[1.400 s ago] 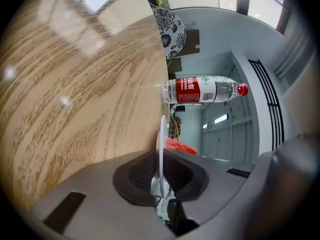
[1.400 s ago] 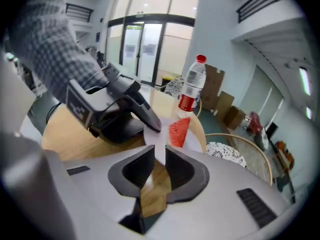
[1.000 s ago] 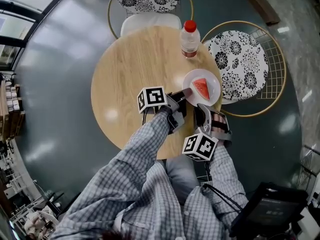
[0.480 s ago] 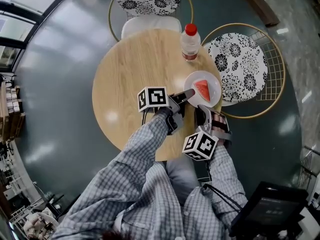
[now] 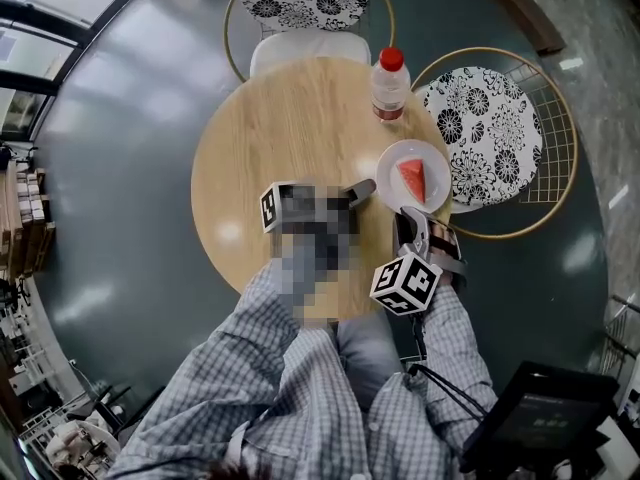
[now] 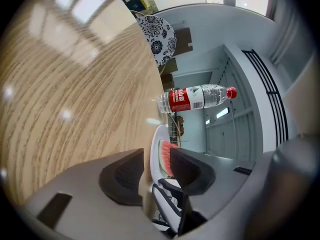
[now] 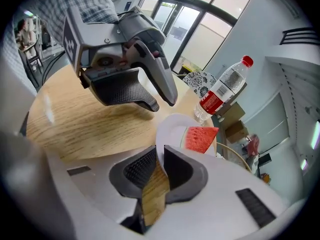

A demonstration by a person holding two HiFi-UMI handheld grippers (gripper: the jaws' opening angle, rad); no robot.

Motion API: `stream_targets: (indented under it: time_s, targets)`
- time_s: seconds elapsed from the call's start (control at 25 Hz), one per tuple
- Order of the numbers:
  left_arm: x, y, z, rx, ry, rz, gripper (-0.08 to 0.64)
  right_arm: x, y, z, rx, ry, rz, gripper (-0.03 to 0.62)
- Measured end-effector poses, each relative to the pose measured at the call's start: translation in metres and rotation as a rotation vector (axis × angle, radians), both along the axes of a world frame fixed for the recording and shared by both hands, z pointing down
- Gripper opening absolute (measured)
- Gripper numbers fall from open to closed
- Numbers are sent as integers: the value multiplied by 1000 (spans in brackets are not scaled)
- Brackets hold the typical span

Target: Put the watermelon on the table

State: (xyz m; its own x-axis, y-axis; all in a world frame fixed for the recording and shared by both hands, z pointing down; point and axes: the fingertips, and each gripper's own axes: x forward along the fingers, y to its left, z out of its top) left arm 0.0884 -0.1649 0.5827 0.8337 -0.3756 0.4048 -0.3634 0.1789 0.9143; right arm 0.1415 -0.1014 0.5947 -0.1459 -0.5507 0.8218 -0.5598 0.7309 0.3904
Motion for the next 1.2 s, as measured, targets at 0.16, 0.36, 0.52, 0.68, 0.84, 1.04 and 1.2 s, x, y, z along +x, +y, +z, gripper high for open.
stream_targets:
  time_s: [0.16,0.36,0.52,0.68,0.84,1.04,1.2]
  targets:
    - [-6,7,3,-9,2,-8,150,0,1,3,-28,-70,40,51]
    - [-13,9,-1,-2,25,-29,150,-2,1,0,-81,-190,153,51]
    - [-16,13,-11,63,30,-7,149,-1,-3,-18,3,-273,221,49]
    - [-23,15,-25,136,30,0,36,-11,-2,-42,32,-450,316,8]
    - [-29,21,-42,186,69,10,8,-9,3,-48,-47,-611,457,8]
    - [-36,29,-65,256,69,22,7,-14,9,-67,-79,-753,522,8]
    - [-43,37,-93,321,58,45,6,-23,14,-90,-75,-825,538,8]
